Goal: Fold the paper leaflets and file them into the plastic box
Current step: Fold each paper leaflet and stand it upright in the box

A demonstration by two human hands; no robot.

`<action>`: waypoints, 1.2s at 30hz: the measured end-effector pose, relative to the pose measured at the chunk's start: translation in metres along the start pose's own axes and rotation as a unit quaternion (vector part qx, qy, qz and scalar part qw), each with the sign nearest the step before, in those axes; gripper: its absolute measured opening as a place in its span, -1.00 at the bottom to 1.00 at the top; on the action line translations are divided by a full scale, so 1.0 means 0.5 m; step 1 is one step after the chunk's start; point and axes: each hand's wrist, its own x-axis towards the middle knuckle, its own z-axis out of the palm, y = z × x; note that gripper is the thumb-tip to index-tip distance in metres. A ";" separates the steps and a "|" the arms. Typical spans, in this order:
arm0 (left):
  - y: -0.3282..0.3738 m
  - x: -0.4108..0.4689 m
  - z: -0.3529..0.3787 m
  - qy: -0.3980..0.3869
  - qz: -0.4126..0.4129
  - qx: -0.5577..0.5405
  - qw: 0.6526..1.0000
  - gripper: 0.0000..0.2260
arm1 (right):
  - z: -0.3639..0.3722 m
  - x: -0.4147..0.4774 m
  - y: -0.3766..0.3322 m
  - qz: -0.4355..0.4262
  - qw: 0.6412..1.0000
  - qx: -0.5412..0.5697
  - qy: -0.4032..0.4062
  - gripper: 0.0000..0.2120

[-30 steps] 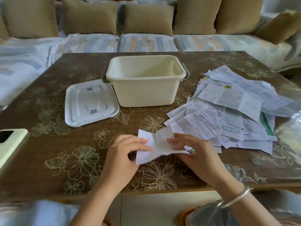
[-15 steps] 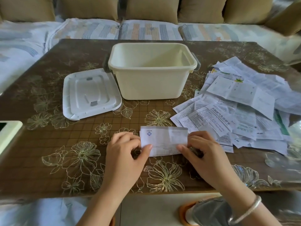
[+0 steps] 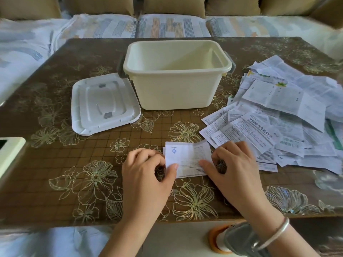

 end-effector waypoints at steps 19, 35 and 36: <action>0.014 0.007 -0.003 -0.041 0.089 0.007 0.995 -0.86 | -0.040 0.054 -0.050 0.176 0.970 -0.058 -0.156 -0.51; 0.024 0.037 0.007 -0.132 0.048 0.038 0.989 -0.64 | -0.053 0.068 -0.058 0.167 0.963 -0.054 -0.205 -0.71; 0.024 0.041 0.006 -0.139 0.049 0.041 0.988 -0.61 | -0.054 0.068 -0.058 0.164 0.964 -0.040 -0.203 -0.73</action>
